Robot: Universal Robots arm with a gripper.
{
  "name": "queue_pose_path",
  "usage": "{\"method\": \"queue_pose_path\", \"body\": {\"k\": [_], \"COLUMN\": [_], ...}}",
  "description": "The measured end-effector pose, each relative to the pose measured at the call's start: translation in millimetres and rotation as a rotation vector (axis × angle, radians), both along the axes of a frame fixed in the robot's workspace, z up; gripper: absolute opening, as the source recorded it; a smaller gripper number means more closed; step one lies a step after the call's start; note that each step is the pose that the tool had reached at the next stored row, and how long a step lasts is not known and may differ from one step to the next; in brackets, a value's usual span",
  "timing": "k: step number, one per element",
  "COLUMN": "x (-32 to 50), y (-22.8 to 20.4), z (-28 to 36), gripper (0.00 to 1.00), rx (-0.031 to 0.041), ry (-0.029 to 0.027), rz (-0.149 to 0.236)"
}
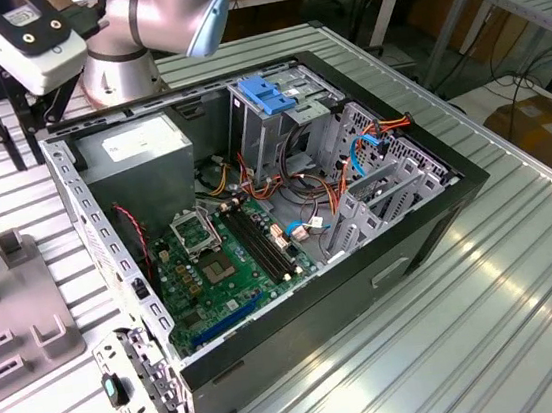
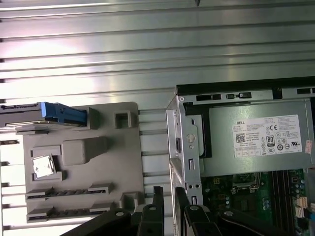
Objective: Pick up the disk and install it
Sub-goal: 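Reach for the disk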
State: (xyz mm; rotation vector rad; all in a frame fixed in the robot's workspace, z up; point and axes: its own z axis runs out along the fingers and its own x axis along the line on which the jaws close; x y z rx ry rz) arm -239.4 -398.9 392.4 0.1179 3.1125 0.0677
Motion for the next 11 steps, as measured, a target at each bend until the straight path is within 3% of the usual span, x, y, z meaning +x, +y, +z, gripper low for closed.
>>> {"method": "queue_pose_path", "body": {"k": [11], "x": [-22.4], "y": [0.2], "z": [0.0], "gripper": [0.24], "rx": [0.0000], "ry": [0.0000], "rz": [0.000]}}
